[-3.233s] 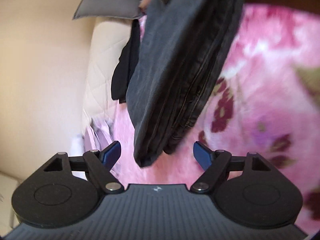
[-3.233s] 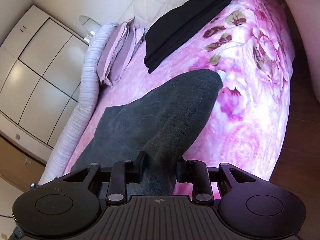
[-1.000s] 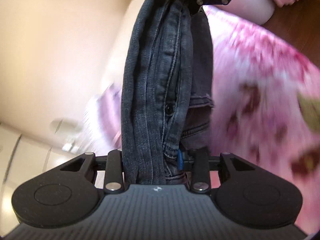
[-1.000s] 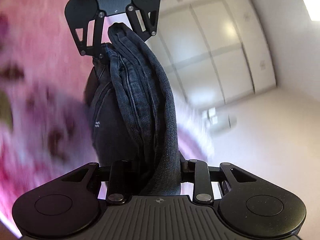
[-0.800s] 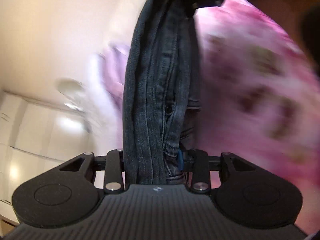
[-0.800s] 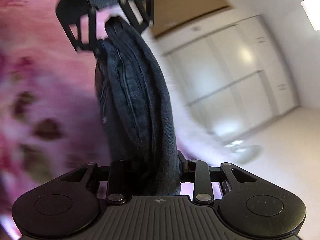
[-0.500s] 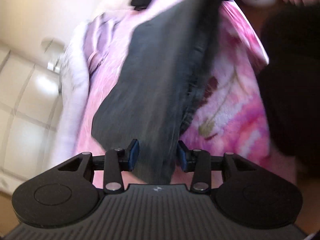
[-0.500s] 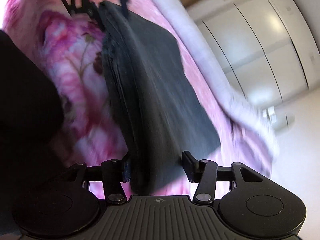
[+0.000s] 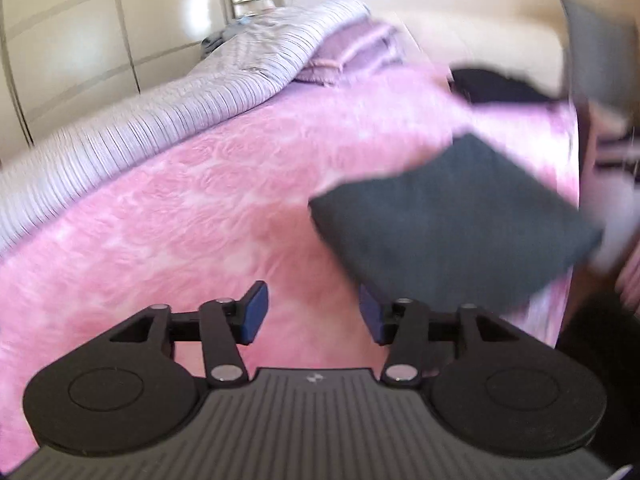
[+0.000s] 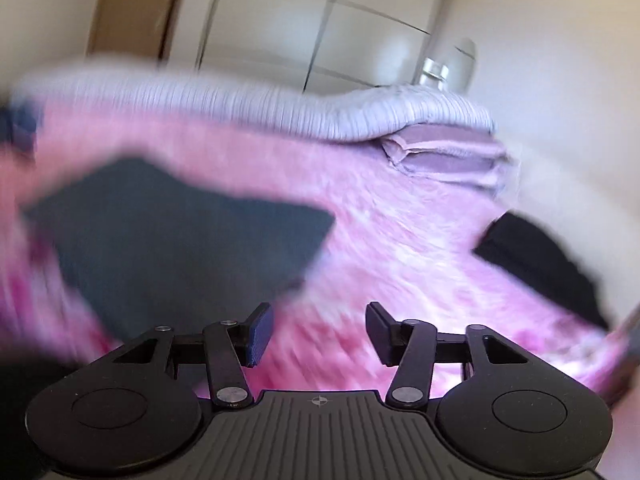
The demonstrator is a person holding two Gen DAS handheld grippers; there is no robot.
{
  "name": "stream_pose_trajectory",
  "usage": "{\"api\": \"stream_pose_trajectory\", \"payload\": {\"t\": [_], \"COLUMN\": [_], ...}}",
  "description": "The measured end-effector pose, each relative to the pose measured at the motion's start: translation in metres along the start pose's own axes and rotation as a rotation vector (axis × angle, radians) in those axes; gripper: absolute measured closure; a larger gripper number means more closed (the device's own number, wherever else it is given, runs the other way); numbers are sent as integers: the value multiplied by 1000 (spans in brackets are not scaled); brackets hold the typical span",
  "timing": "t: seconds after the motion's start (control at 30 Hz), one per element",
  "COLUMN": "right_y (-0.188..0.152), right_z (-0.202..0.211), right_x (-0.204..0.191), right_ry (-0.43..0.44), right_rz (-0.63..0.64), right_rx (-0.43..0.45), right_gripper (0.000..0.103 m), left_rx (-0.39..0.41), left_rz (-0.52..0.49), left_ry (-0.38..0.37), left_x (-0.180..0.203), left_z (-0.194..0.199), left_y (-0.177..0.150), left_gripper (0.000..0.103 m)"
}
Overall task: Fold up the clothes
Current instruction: 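Lay the folded jeans flat on the bed and release both grippers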
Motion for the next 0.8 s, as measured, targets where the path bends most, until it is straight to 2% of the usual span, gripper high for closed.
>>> {"api": "stream_pose_trajectory", "payload": {"t": [0.07,0.2,0.3,0.37,0.4,0.43,0.47,0.53,0.63,0.8], "right_y": [26,59,62,53,46,39,32,37,38,21], "right_z": [-16,-70,-114,-140,-152,-165,-173,-181,-193,-205], "right_x": [7,21,30,35,37,39,41,49,55,60], "right_ry": [51,131,145,157,166,180,208,226,198,192], "right_rz": [-94,-204,-249,-295,-320,-342,-357,-354,-317,-360], "right_rx": [27,7,-41,-87,-113,-135,-143,-142,-155,-175], "right_gripper": [35,34,34,34,37,50,86,87,88,87], "left_rx": [-7,-61,-114,-141,-147,-148,-142,-135,-160,-166], "left_rz": [93,218,291,311,325,343,368,391,379,477], "left_ry": [-62,-173,-249,-278,-305,-333,-363,-396,-383,-404], "left_x": [-6,-7,-5,-6,-9,-12,-17,-25,-29,-35], "left_z": [-17,-63,-99,-108,-108,-108,-108,-112,-134,-160], "left_y": [14,27,26,24,25,27,31,36,34,22], "left_gripper": [52,55,63,67,73,81,83,84,84,80]}}
Point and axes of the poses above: each gripper's, at about its wrist camera, not at the fingertips, and z roughly against the way its jaws point, x to its right, y to its top, the point moved 10 cm from there along -z, roughly the way its jaws point, and after that the axes turned 3 degrees about y, right-handed, at the moved point
